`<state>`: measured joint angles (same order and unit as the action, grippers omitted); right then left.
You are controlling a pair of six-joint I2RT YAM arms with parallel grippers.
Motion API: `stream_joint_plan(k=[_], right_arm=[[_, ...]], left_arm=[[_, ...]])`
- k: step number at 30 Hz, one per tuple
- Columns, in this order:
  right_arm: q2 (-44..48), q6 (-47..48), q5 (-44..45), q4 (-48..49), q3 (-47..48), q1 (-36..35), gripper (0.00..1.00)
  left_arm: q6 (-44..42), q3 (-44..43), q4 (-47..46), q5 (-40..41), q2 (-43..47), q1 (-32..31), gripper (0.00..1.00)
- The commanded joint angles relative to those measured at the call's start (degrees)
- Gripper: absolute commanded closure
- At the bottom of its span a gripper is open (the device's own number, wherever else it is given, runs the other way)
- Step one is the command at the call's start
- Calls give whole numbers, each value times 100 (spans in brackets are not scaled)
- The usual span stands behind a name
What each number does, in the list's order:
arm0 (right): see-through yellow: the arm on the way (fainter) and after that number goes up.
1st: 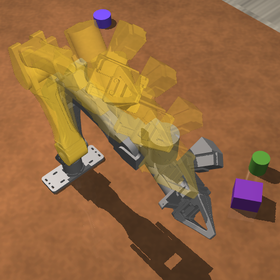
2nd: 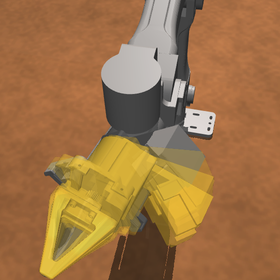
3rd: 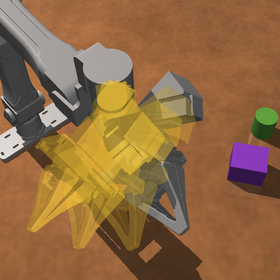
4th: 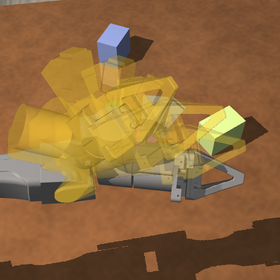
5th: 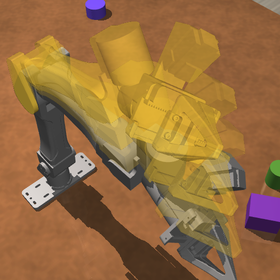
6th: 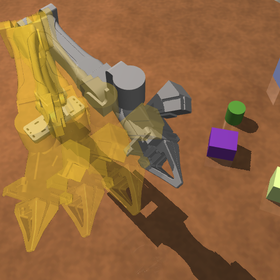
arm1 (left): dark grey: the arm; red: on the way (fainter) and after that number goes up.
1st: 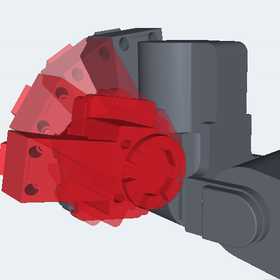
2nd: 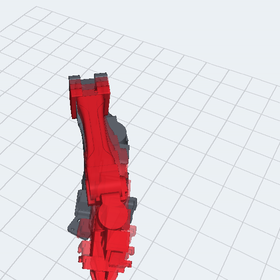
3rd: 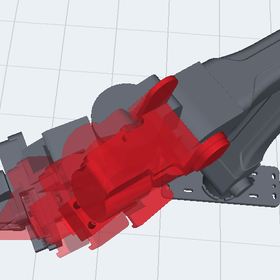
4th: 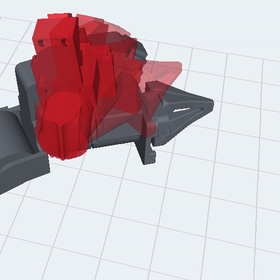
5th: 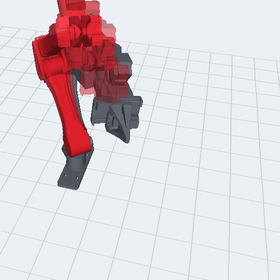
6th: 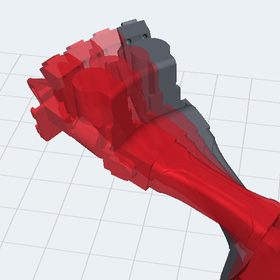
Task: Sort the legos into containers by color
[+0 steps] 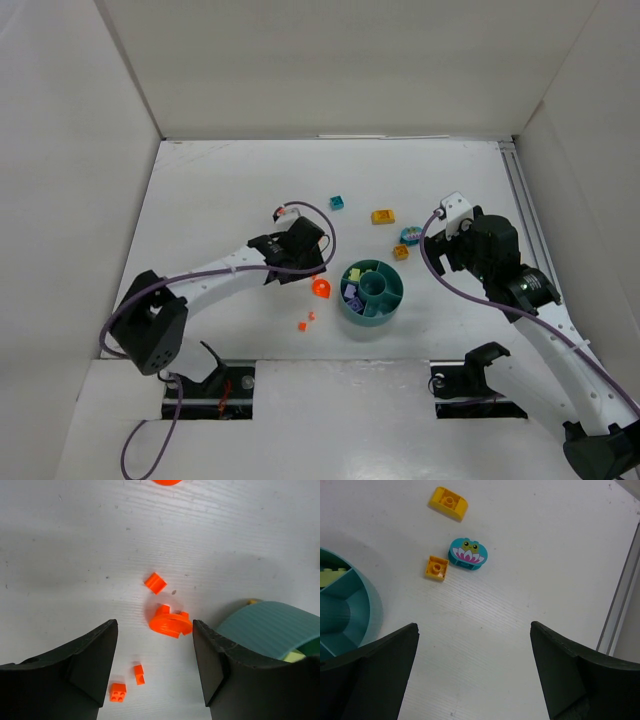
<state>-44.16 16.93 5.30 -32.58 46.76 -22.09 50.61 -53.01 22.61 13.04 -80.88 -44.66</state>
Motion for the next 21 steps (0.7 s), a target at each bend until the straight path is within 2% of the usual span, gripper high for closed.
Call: stream_joint_plan(k=[1,5,9,10,14,21], right_arm=[[83,-67,-73,208,8,38,3],[136,-67,-73,208,8,38,3],[189,-67,-73,208,8,38,3],[189,-67,-73,208,8,38,3],[189,-67,-73,208,8,38,3],[189,-67,-73,208,8,38,3]], left_arm=[[257,-51,50,164,-382,-42,42],[29,-192,-169,102,-718,-103,44],[-630,159,-775,102,-718,-157,45],[-997,316,-924,-28,-718,-157,45],[-1526,547,-1591,-397,-438,-157,45],[-2222,951,-1962,-864,-357,-157,44]])
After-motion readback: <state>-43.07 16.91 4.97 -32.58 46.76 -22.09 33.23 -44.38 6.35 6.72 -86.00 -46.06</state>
